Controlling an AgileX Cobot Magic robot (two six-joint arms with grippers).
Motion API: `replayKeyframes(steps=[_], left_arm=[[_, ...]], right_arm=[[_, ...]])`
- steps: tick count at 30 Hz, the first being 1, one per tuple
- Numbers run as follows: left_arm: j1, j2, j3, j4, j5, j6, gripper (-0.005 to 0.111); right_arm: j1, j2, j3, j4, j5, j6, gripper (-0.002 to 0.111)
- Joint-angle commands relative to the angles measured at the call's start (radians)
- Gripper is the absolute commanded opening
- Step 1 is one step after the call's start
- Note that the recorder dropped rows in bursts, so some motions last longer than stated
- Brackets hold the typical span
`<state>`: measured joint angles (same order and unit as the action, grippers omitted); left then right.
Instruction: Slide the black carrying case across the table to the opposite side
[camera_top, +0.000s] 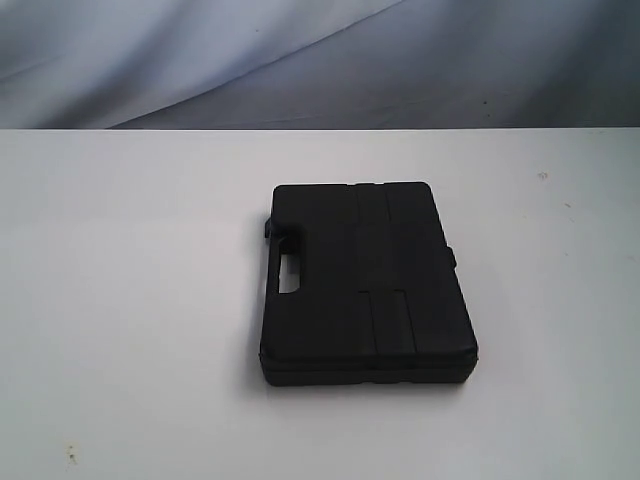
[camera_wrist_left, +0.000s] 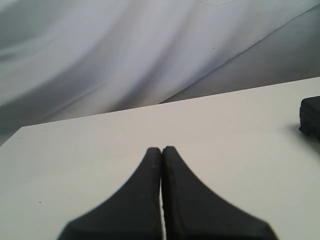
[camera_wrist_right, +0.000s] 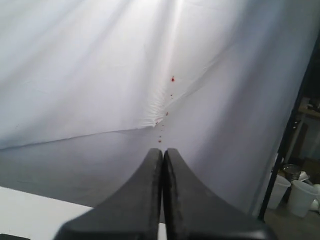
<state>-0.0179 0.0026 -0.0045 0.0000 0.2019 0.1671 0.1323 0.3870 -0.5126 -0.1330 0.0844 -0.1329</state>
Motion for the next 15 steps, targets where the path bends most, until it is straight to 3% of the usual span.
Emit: replayKeyframes(steps=[1, 8, 12, 15], left_arm=[[0.003, -0.003, 0.005, -0.01, -0.014, -0.01, 0.0], [0.003, -0.003, 0.005, -0.01, -0.014, -0.01, 0.0], [0.003, -0.003, 0.005, -0.01, -0.013, -0.01, 0.0], [0.003, -0.003, 0.005, -0.01, -0.021, -0.01, 0.0]], right_arm=[[-0.02, -0.16, 0.116, 0.041, -0.004, -0.005, 0.0], [-0.02, -0.386, 0.252, 0.057, 0.073, -0.005, 0.0], [-0.016, -0.387, 0.279, 0.06, 0.162, -0.005, 0.0], [-0.016, -0.387, 0.288, 0.063, 0.116, -0.005, 0.0]])
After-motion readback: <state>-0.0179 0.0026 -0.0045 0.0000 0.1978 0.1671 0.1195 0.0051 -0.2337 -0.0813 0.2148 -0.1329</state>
